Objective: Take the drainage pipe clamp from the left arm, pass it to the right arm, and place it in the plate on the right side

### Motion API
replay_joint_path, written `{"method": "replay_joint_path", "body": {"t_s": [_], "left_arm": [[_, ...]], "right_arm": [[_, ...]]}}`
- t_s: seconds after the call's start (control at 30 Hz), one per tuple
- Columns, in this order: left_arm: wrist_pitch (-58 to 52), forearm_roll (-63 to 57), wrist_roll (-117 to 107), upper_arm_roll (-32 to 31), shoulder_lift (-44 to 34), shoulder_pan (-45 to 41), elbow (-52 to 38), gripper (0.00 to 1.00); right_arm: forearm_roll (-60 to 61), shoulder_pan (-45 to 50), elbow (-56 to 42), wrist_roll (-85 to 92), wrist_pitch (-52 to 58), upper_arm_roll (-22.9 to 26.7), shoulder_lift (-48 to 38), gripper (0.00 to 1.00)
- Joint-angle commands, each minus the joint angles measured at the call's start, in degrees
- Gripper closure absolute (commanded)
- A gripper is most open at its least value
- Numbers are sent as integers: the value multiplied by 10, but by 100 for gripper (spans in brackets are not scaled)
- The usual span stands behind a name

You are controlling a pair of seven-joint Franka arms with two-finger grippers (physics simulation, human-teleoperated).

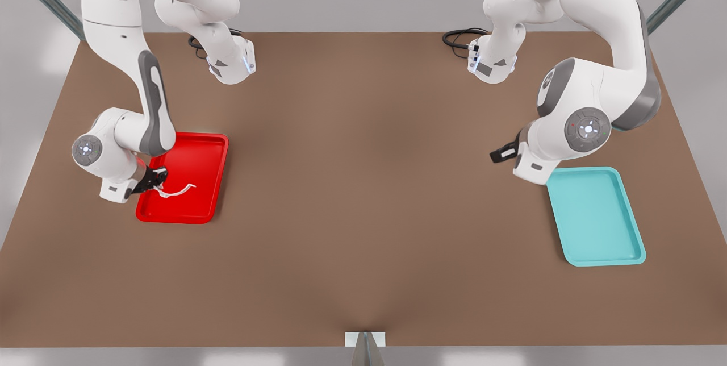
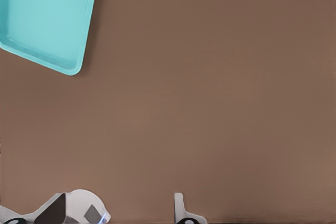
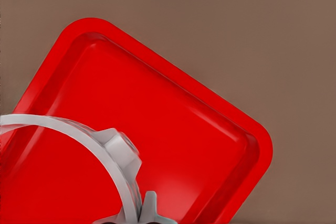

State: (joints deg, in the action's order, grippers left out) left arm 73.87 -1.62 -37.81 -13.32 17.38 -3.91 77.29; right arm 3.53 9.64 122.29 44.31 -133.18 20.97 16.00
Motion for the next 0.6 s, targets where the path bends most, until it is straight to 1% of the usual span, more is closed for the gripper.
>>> {"method": "replay_joint_path", "body": {"t_s": [0.0,0.03,0.2,0.23,0.27,0.3,0.33,0.37,0.4,0.43,0.5,0.57], "left_arm": [[-12,0,331,0,-1,0,0,0],[-13,0,331,-1,-1,0,0,0],[-15,-1,331,-2,-1,0,0,0],[-15,-1,331,-2,-1,-1,0,0],[-15,-1,331,-2,-2,-1,0,0],[-15,0,324,-3,-2,-2,0,0],[-14,-1,316,-7,-1,-1,0,0],[-15,-1,316,-7,-1,-1,0,0],[-15,-1,316,-8,-2,-1,0,0],[-15,-1,316,-8,-2,-1,0,0],[-18,-1,314,-9,-2,-2,0,0],[-22,-1,287,-22,-2,-2,-1,0]], "right_arm": [[20,3,6,87,-7,0,0,78],[20,3,12,70,-7,0,-2,0],[22,3,4,70,-2,-1,-3,0],[22,7,-13,68,7,-5,-3,0],[23,32,-72,46,40,-8,10,0],[40,44,-190,-21,159,-8,43,0],[65,59,-299,-147,308,-7,48,0],[64,74,-319,-303,358,-7,47,0],[45,113,-343,-437,427,-6,26,0],[30,130,-414,-518,520,-7,15,0],[25,132,-401,-526,538,-5,-61,0],[1,132,-320,-526,539,-7,-140,0]]}}
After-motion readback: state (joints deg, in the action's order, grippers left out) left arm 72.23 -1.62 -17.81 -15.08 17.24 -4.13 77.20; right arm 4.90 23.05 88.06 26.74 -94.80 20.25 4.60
